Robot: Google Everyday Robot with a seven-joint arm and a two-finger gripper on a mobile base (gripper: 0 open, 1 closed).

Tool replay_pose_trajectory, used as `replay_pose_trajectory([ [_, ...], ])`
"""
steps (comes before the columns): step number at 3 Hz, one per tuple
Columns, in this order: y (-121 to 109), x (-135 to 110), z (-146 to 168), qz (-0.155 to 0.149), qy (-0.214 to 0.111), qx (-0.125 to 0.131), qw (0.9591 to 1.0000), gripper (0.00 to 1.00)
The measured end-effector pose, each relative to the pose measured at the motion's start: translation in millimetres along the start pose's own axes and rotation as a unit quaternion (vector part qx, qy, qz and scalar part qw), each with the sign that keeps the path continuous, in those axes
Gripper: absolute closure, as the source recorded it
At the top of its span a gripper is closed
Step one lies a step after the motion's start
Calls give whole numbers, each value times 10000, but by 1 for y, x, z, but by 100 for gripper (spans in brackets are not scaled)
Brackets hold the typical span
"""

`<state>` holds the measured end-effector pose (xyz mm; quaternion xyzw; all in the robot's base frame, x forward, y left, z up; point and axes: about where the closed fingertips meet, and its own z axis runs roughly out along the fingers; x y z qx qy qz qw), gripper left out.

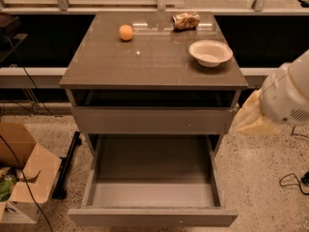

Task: Close middle drawer

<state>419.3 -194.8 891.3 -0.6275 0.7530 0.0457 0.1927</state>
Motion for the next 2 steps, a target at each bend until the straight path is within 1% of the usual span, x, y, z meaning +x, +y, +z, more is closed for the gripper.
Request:
replay_pose_trajectory([
  [1, 23, 28, 65, 205, -387, -452, 9980, 96],
  [2, 28, 34, 78, 250, -438, -561, 9971, 100],
])
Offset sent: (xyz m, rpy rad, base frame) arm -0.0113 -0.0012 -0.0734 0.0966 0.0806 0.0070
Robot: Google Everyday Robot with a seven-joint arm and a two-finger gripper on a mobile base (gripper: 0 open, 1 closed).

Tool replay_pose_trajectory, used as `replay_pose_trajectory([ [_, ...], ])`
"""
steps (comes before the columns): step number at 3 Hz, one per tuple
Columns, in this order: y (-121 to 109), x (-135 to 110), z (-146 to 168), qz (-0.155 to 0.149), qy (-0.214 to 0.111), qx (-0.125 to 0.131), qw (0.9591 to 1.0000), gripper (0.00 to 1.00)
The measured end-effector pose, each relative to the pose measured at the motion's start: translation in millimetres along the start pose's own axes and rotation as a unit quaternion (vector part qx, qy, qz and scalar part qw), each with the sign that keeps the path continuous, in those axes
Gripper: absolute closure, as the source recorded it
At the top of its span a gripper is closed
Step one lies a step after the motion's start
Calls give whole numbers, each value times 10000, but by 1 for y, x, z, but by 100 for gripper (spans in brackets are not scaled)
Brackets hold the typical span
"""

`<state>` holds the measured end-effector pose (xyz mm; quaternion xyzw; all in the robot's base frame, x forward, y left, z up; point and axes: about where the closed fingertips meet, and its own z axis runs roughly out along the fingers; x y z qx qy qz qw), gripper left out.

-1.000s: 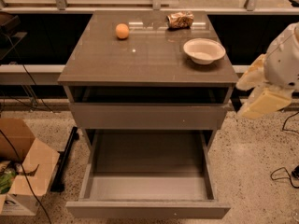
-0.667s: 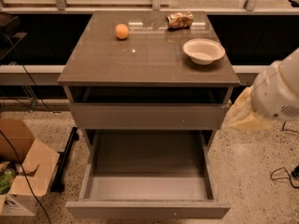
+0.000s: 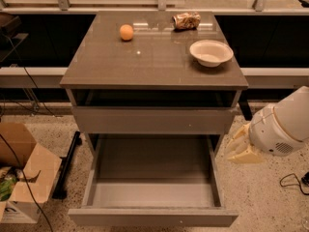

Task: Close middle drawer

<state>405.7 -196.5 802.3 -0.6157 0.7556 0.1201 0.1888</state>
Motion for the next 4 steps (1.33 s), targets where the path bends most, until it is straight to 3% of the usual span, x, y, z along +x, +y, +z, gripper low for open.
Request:
replay_pose_trajectory([
  [1, 0, 0, 0, 0, 0, 0, 10000, 100],
  [2, 6, 7, 35, 65, 187, -224, 9996, 100],
  [4, 53, 39, 142, 431, 471, -1045, 9925, 100],
])
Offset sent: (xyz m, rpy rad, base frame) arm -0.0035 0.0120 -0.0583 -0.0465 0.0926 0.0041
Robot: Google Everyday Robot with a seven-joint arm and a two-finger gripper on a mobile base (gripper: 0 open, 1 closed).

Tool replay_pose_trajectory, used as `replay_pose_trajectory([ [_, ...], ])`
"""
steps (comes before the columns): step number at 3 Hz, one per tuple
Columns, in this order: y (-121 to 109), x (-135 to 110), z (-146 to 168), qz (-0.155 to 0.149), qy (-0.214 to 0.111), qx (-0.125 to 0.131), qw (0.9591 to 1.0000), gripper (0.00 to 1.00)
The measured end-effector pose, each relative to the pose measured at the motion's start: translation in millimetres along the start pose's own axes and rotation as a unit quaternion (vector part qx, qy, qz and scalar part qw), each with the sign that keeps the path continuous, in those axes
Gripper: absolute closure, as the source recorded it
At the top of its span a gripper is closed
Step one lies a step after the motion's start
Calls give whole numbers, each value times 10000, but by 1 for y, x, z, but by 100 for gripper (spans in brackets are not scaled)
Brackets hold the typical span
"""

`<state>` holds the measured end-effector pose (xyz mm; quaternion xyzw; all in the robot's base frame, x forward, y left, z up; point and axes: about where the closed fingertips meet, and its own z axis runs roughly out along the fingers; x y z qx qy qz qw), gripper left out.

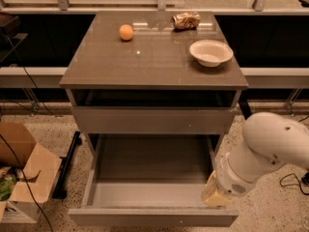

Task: Close middle drawer

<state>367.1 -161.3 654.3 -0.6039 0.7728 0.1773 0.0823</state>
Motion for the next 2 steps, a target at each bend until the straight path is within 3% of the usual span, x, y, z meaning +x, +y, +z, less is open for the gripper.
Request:
replay_pose_trajectory([
  [1, 16, 20, 64, 379, -92, -255, 9989, 100],
  [2, 21, 41, 111, 768, -306, -350, 9960, 100],
])
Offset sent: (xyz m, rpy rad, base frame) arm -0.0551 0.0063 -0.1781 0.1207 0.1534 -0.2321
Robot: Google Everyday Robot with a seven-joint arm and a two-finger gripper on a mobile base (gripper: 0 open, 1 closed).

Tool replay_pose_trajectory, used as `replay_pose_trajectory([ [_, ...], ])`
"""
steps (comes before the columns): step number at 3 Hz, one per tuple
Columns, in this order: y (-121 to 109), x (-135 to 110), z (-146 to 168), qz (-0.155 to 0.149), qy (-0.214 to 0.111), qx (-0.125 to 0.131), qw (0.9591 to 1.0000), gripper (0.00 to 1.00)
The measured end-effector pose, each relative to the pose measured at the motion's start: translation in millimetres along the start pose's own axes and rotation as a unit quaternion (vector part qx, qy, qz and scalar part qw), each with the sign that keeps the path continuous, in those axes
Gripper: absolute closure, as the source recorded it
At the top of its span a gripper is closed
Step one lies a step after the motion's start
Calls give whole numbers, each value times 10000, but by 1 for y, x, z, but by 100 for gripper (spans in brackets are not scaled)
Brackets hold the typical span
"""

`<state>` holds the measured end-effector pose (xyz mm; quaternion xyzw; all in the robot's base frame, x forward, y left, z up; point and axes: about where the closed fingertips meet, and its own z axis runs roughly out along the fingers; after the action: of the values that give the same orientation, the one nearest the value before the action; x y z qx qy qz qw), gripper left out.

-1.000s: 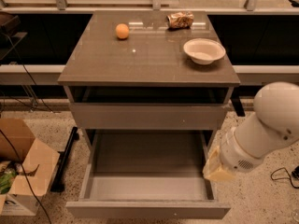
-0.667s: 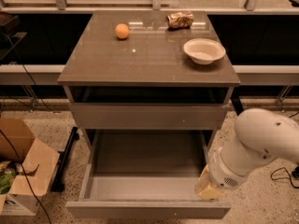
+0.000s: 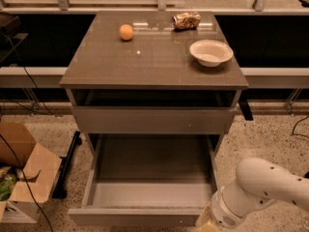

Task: Close middle drawer

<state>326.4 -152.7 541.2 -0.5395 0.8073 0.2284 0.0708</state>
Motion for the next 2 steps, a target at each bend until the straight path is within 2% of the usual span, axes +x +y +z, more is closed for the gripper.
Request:
replay_pose_trajectory([
  [1, -3, 0, 7, 23, -46, 4, 10000, 100],
  [2, -7, 1, 16, 94, 44, 48, 9999, 100],
])
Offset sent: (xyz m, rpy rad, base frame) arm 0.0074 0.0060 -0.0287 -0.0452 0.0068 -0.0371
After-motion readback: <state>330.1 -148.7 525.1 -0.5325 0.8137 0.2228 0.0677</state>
